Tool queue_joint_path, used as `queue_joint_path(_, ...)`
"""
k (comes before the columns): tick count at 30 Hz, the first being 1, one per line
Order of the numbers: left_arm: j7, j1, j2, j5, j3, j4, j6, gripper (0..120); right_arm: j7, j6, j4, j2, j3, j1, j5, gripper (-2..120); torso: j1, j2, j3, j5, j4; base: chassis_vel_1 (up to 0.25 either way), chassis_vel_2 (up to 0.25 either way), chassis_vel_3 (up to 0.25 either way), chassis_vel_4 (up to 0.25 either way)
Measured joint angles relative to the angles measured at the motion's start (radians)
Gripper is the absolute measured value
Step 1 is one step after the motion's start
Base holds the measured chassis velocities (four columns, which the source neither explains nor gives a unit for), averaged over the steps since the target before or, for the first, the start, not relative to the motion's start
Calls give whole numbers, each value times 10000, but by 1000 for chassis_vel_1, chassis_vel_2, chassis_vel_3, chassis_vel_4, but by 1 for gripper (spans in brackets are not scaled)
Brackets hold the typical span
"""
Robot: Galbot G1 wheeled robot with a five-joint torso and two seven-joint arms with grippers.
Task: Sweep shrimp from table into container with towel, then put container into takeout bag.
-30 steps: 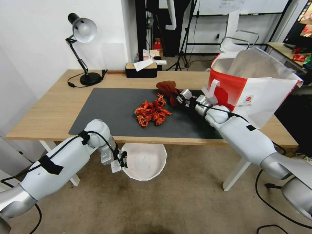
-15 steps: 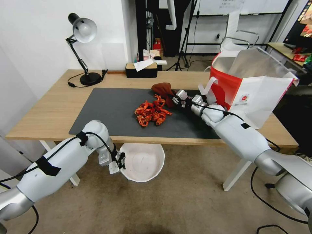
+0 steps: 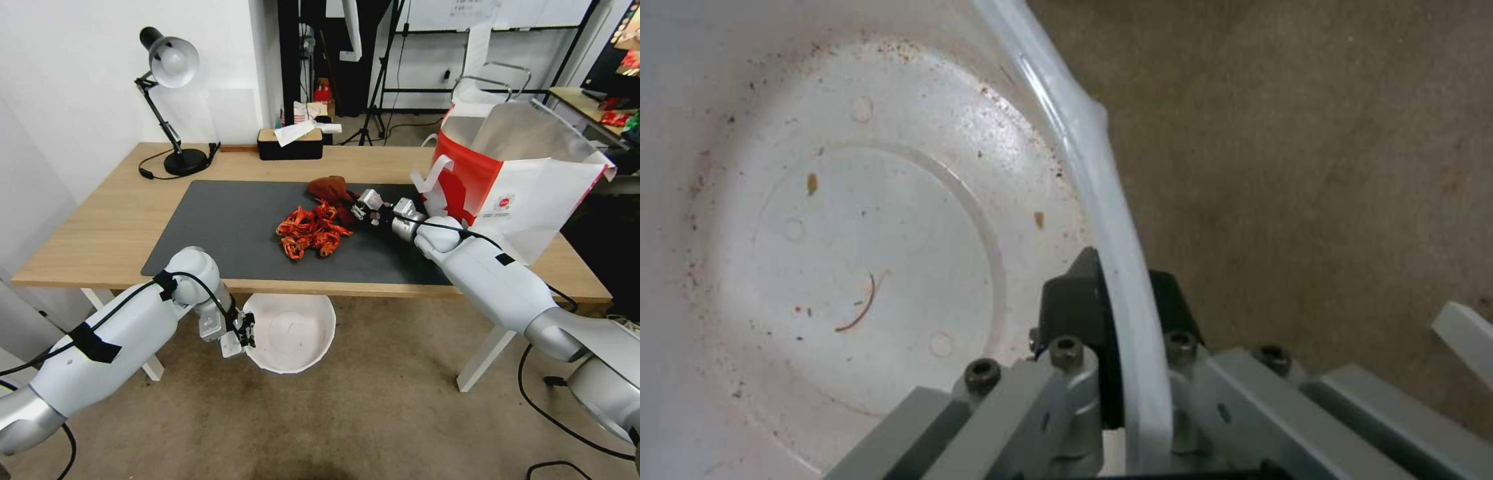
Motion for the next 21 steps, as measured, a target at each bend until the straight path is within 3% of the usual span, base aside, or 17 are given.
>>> queue_joint_path(8,203,-459,-317,-243,239,426,104,0,-141,1,363,-233,-1,-229,64,4,1,0,0,1,-4,0,0,0,0)
queue_joint_path(21,237,-622,-322,-398,422,528,127,0,-659,6,740,-387,5,-438,253,4,1,0,0,0,-2,0,0,0,0)
